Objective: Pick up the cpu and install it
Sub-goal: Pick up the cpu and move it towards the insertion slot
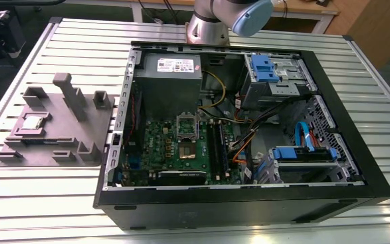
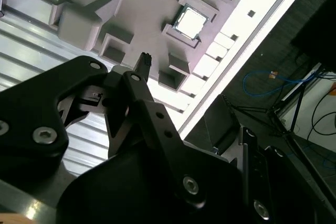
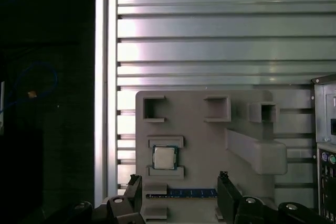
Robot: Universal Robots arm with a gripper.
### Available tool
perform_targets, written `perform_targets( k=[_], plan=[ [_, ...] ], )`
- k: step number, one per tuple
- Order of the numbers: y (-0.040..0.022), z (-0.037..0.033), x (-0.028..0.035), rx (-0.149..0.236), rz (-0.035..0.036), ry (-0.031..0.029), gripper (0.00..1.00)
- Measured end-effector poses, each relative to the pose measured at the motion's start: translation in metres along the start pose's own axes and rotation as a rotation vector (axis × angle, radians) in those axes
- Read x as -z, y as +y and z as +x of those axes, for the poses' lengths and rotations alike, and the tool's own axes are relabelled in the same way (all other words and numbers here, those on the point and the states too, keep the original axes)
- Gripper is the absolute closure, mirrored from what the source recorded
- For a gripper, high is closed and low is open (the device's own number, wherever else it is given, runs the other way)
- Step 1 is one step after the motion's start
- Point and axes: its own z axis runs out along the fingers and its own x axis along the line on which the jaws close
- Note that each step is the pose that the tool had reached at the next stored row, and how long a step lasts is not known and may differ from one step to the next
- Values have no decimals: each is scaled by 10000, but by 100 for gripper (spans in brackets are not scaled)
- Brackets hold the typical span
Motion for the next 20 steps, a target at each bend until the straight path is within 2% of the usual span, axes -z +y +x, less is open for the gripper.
perform_targets(
  k=[4, 10, 20],
  plan=[
    [-16, 46, -60, 96, 1, 5, 33],
    [-34, 49, -166, 205, 4, 25, 33],
    [-41, 49, -179, 212, 3, 25, 33]
  ],
)
